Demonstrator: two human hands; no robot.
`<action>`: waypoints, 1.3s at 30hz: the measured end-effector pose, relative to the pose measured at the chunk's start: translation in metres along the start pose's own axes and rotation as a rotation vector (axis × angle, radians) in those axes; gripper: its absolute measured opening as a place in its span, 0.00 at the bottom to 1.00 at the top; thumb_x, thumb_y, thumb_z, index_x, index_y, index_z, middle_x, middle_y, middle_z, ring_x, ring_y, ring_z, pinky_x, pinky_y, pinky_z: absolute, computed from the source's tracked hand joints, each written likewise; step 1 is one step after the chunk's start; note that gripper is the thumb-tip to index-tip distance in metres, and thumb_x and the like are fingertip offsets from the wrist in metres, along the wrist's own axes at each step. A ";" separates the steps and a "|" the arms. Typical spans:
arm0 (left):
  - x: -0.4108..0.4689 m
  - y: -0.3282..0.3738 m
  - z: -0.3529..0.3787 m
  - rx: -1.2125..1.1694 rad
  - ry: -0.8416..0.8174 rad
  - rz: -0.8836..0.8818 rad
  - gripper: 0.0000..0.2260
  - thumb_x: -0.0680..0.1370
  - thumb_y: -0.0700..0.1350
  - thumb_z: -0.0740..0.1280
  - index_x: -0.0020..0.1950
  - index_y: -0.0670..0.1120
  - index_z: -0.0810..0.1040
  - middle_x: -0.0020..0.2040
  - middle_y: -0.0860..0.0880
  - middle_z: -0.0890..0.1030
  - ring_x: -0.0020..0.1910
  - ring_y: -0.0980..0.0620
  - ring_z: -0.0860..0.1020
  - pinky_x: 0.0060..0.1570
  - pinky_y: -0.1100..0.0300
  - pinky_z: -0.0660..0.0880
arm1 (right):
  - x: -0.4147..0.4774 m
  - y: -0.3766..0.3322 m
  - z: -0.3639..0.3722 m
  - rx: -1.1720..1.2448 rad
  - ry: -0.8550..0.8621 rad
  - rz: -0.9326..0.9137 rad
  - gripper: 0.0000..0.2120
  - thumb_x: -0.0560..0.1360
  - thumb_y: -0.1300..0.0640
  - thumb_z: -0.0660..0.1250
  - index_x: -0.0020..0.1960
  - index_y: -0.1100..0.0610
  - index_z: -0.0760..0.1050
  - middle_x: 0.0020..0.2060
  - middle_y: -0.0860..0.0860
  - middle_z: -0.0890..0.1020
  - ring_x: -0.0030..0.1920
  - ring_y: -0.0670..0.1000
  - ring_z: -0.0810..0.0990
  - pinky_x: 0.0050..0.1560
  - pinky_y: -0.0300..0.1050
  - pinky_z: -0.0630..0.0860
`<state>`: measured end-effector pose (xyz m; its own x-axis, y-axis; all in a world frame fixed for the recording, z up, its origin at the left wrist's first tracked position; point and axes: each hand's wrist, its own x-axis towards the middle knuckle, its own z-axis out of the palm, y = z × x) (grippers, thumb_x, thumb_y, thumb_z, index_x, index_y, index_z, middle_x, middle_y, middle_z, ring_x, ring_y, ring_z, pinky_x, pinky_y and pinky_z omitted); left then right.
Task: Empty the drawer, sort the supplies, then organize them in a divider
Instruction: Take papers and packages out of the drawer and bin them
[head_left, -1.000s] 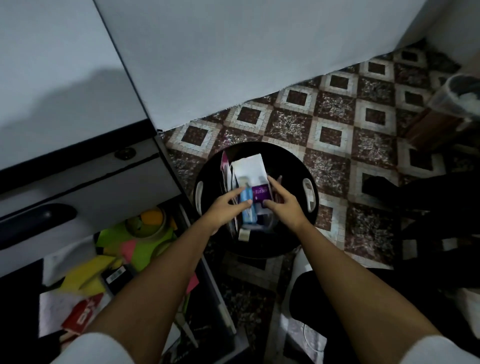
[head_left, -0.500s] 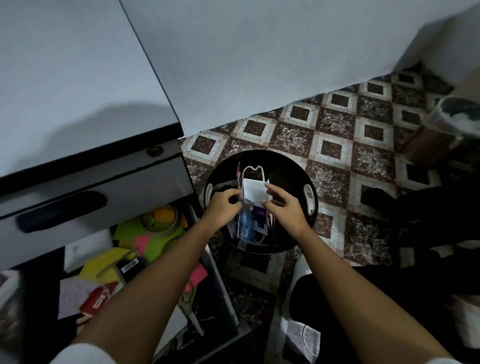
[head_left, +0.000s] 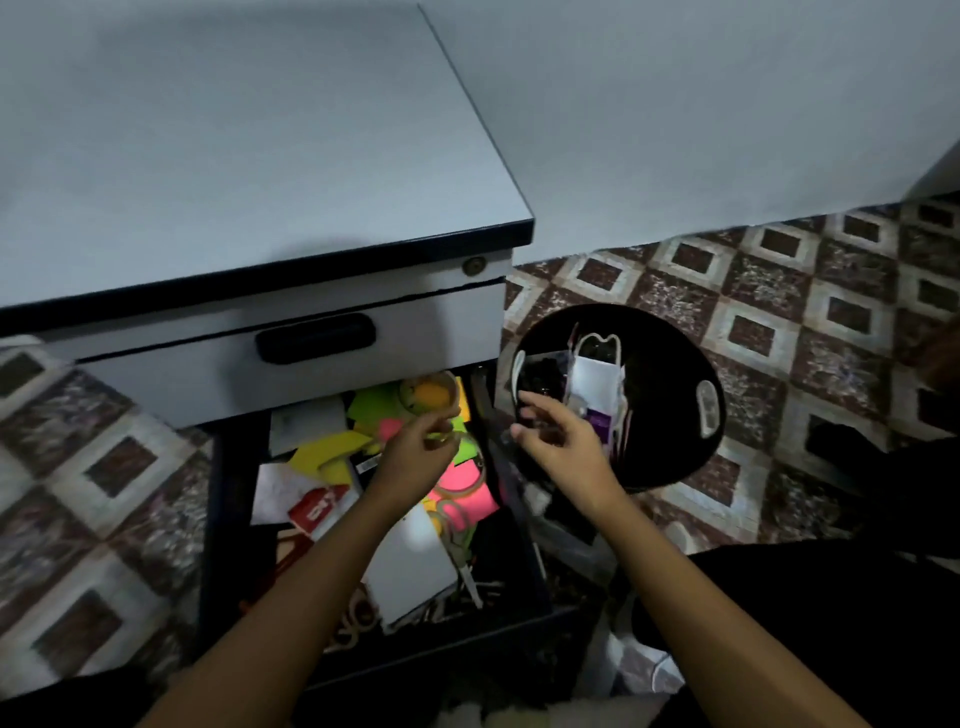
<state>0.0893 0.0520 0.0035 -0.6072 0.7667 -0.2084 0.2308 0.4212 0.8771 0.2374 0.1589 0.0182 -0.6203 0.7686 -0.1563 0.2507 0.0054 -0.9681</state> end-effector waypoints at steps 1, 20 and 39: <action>-0.007 -0.011 -0.009 0.002 0.009 -0.016 0.13 0.78 0.39 0.65 0.61 0.51 0.75 0.51 0.52 0.76 0.44 0.58 0.76 0.46 0.61 0.71 | -0.003 0.002 0.010 -0.006 -0.032 -0.003 0.18 0.74 0.64 0.69 0.61 0.53 0.74 0.48 0.51 0.78 0.40 0.40 0.76 0.43 0.25 0.71; -0.082 -0.121 -0.048 0.079 0.146 -0.263 0.13 0.75 0.40 0.65 0.59 0.42 0.80 0.57 0.40 0.79 0.57 0.45 0.76 0.50 0.61 0.70 | -0.027 0.079 0.135 -0.531 -0.267 0.069 0.30 0.73 0.58 0.69 0.73 0.56 0.63 0.68 0.57 0.70 0.67 0.57 0.69 0.65 0.49 0.69; -0.074 -0.124 -0.043 -0.640 0.383 -0.560 0.25 0.77 0.37 0.66 0.71 0.47 0.60 0.53 0.48 0.75 0.56 0.43 0.76 0.59 0.45 0.74 | -0.014 0.068 0.151 -0.391 -0.290 0.295 0.17 0.74 0.61 0.68 0.62 0.63 0.74 0.57 0.58 0.80 0.54 0.57 0.78 0.49 0.43 0.73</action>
<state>0.0729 -0.0776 -0.0715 -0.7393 0.2723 -0.6158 -0.5650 0.2466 0.7874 0.1508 0.0514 -0.0747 -0.6467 0.5670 -0.5101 0.6669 0.0958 -0.7390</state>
